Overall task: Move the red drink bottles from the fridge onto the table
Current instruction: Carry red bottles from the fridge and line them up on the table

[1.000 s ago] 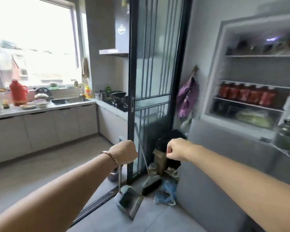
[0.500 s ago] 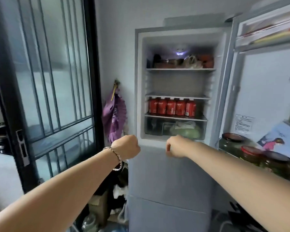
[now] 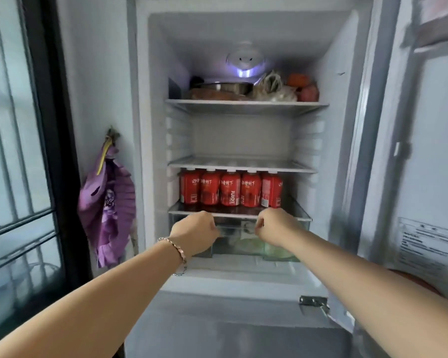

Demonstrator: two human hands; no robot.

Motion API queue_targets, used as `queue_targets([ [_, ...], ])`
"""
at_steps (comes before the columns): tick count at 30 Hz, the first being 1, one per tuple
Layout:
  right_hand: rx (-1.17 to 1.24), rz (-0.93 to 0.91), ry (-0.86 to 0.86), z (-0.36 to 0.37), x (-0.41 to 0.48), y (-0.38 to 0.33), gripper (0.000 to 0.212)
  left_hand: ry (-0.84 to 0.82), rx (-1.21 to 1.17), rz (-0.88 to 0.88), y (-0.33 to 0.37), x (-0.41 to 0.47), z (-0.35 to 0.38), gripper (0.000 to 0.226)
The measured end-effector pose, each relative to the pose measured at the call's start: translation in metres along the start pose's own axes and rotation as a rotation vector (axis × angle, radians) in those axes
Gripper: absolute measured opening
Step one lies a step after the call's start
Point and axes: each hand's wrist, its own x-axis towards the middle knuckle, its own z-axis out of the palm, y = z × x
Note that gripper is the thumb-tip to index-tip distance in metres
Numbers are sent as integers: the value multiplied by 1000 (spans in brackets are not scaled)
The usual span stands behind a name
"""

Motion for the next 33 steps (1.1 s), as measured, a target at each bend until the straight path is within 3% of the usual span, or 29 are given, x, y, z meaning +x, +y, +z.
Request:
queue_targets([
  [2, 126, 88, 100, 5, 50, 20, 18, 20, -67, -2, 6, 41, 15, 20],
  [7, 522, 327, 314, 28, 155, 60, 62, 138, -224, 24, 11, 124, 43, 20],
  [10, 630, 335, 399, 42, 202, 70, 83, 228, -717, -97, 15, 163, 43, 32],
  [13, 792, 318, 494, 49, 231, 76, 74, 215, -1100, -204, 23, 197, 36, 39],
  [21, 738, 312, 640, 51, 219, 71, 76, 279, -1259, -151, 28, 226, 47, 47],
  [33, 660, 209, 764, 62, 157, 41, 79, 190, -1380, -131, 34, 231, 47, 48],
])
